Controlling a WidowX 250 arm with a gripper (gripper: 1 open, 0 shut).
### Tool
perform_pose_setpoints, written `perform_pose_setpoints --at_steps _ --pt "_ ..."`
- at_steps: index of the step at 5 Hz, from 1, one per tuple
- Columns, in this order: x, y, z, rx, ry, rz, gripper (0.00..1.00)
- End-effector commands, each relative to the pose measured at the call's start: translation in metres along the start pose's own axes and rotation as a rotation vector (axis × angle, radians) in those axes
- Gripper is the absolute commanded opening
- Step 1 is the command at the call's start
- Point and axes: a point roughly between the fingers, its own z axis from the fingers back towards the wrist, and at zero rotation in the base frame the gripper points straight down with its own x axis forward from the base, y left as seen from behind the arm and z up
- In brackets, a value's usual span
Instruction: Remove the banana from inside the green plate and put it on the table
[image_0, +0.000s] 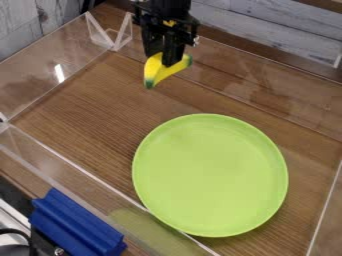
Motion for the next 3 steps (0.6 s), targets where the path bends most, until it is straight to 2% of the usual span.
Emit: perform_pose_setpoints --at_steps 1,3 --pt "0.014 0.011 0.014 0.034 -0.066 0.013 0.00" --pt "0.029 0.019 0.003 0.052 -0.063 0.020 0.00"
